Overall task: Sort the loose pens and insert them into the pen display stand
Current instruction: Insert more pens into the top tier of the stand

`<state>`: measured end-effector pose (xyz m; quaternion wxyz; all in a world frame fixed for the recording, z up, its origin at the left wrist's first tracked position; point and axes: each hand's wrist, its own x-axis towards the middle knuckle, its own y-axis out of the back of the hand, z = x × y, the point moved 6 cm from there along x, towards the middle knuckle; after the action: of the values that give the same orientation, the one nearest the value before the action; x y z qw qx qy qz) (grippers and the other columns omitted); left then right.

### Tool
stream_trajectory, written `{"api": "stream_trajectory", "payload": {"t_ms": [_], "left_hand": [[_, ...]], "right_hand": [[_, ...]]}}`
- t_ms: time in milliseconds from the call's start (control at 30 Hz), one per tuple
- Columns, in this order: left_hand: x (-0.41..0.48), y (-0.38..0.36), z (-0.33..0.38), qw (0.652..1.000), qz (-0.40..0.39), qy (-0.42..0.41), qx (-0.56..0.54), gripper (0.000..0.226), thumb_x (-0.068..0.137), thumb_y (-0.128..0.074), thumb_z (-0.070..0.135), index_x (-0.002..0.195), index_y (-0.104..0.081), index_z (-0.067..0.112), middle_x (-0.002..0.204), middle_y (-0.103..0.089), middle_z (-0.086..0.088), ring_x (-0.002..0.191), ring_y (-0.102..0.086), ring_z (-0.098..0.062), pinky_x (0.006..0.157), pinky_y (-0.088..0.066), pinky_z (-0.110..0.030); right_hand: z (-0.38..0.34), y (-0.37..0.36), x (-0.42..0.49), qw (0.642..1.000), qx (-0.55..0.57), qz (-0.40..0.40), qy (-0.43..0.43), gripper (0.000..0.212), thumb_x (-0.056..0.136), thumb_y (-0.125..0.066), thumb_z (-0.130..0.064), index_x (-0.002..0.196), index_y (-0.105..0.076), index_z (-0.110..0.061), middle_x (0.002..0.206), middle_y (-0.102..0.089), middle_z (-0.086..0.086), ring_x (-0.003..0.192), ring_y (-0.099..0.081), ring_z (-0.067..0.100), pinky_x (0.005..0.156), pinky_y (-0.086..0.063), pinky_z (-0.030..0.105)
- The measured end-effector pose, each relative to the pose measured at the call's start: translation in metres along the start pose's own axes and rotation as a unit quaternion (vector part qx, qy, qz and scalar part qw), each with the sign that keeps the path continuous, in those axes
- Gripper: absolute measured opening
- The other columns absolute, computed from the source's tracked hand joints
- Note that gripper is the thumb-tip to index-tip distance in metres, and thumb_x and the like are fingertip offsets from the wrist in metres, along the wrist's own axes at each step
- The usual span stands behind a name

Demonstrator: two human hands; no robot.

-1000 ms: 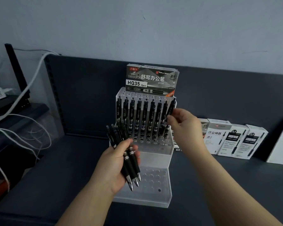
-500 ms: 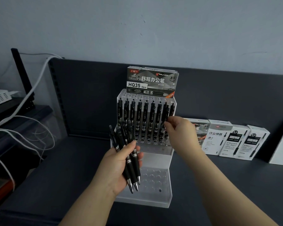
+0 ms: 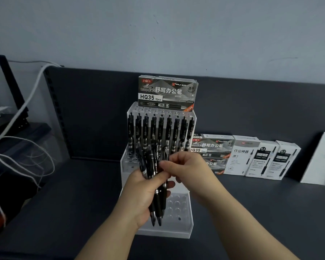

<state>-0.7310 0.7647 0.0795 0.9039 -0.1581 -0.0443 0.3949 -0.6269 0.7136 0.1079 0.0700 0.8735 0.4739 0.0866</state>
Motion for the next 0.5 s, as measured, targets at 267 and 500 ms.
{"api": "stream_trajectory", "payload": {"t_ms": [267, 500], "left_hand": [[0.014, 0.009, -0.001, 0.998, 0.048, -0.003, -0.036, 0.004, 0.09, -0.059, 0.01, 0.09, -0.063, 0.011, 0.074, -0.069, -0.004, 0.071, -0.07, -0.02, 0.063, -0.053, -0.032], [0.02, 0.013, 0.001, 0.997, 0.07, -0.01, -0.021, 0.009, 0.089, -0.061, 0.019, 0.085, -0.062, 0.01, 0.062, -0.058, -0.001, 0.053, -0.05, -0.013, 0.048, -0.046, -0.025]], "right_hand": [[-0.032, 0.058, 0.009, 0.984, 0.004, 0.153, 0.092, 0.01, 0.089, -0.061, -0.015, 0.083, -0.07, -0.014, 0.066, -0.066, -0.004, 0.053, -0.052, 0.003, 0.055, -0.046, 0.015], [-0.034, 0.08, 0.025, 0.946, -0.095, 0.264, 0.16, 0.019, 0.089, -0.062, -0.016, 0.107, -0.065, -0.015, 0.083, -0.066, -0.015, 0.07, -0.06, -0.009, 0.064, -0.044, 0.002]]}}
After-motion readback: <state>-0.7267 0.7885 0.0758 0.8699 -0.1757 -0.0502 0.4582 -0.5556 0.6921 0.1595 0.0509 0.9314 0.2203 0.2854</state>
